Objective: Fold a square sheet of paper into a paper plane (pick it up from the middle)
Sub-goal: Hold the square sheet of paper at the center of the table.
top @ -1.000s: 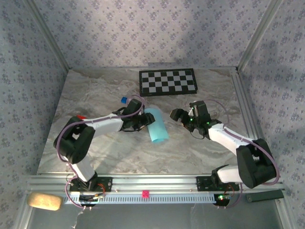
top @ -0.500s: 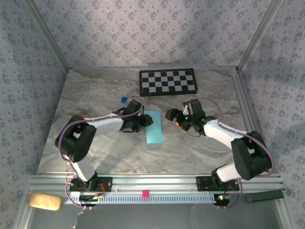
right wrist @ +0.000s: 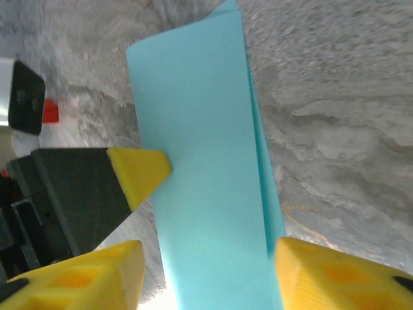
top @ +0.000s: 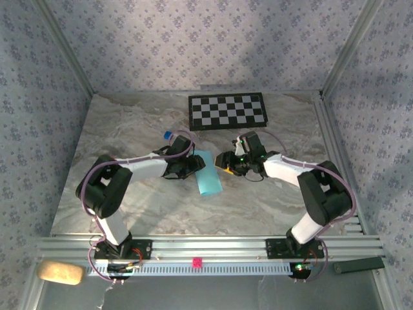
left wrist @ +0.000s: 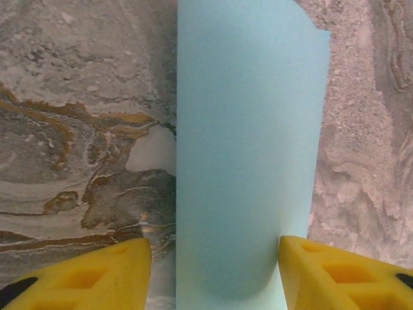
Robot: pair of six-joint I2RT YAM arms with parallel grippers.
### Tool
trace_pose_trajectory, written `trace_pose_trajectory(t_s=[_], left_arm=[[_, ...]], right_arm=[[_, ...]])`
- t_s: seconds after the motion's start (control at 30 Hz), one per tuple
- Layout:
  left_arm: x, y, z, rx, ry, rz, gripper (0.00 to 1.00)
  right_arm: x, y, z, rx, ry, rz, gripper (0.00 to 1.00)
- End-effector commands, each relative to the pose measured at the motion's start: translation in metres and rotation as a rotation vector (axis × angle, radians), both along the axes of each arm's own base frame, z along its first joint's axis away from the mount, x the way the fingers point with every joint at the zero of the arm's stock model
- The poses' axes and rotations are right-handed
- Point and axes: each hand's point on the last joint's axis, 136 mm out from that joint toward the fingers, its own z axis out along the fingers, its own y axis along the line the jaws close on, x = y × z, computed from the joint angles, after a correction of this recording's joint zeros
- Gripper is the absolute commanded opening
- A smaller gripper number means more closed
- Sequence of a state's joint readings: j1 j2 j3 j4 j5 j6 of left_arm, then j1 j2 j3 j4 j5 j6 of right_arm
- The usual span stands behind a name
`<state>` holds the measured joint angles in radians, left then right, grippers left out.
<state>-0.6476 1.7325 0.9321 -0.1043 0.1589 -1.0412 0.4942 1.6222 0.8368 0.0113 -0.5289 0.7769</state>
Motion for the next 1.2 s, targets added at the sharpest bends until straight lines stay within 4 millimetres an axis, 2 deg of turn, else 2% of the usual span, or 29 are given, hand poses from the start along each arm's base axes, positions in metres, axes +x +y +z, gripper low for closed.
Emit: trace_pose_trajectory(t_s=[0.0, 0.07, 0.13, 0.47, 0.8, 0.97, 1.1, 1.17], left_arm=[[0.001, 0.006, -0.01, 0.034, 0.027, 0.032, 0.55], [0.002, 0.006, -0.012, 0.036, 0.031, 0.038, 0.55], [0.002, 0.006, -0.014, 0.039, 0.035, 0.035, 0.56], [0.002, 0.006, -0.016, 0.048, 0.042, 0.04, 0.57], [0.002, 0.004, -0.014, 0.039, 0.04, 0.021, 0.58], [0.005, -0.003, 0.008, -0.011, -0.014, -0.022, 0.62], [0.007, -0.005, 0.028, -0.086, -0.065, -0.063, 0.71], [0.009, -0.008, 0.037, -0.167, -0.083, -0.083, 0.71]], right_arm=[[-0.004, 0.011, -0.003, -0.011, 0.031, 0.053, 0.52], [-0.005, 0.008, -0.012, -0.064, 0.05, 0.051, 0.53], [-0.006, 0.011, -0.013, -0.06, 0.047, 0.072, 0.45], [-0.011, 0.029, -0.031, -0.068, 0.101, 0.159, 0.3], [-0.024, 0.012, -0.07, -0.175, 0.209, 0.117, 0.18], [-0.031, 0.005, -0.08, -0.158, 0.28, 0.008, 0.18], [-0.036, 0.008, -0.079, -0.094, 0.331, -0.087, 0.18], [-0.038, 0.011, -0.08, -0.068, 0.36, -0.134, 0.17]])
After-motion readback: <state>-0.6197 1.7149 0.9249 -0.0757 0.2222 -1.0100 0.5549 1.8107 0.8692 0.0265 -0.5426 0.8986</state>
